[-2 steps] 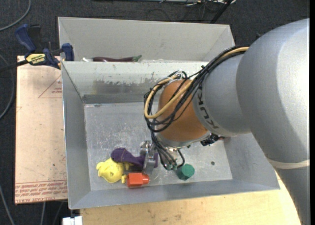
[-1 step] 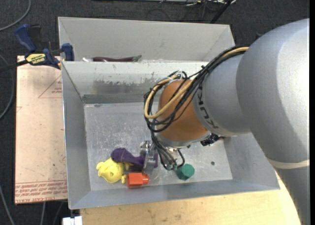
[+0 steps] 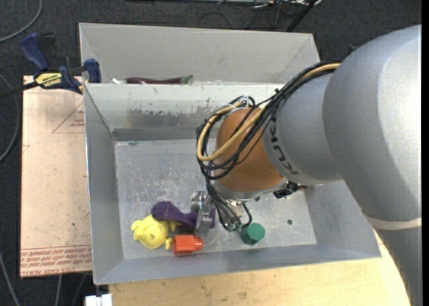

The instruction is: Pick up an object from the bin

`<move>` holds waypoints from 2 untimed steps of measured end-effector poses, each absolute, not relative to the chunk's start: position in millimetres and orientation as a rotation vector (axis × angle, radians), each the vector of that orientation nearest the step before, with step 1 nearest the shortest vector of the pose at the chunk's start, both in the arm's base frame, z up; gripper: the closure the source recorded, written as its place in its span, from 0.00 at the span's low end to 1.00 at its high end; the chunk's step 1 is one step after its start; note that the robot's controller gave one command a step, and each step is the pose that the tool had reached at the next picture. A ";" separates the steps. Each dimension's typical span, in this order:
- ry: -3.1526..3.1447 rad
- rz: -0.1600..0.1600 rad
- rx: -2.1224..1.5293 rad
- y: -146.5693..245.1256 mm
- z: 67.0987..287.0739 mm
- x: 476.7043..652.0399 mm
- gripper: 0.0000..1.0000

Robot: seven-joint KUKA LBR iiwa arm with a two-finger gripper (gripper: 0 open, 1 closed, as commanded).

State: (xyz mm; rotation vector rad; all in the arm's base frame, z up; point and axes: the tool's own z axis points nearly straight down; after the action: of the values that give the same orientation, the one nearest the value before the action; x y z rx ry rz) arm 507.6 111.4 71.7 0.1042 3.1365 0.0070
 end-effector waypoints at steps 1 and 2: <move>3.141 0.006 0.104 111.2 79.1 506.4 1.00; 3.146 0.004 0.103 111.0 97.1 505.2 1.00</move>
Offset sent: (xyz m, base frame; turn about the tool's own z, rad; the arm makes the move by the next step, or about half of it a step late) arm -0.0001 0.0001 0.0804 0.0000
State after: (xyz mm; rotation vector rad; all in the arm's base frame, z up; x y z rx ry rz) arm 505.2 111.0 97.1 0.1030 3.1458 0.0042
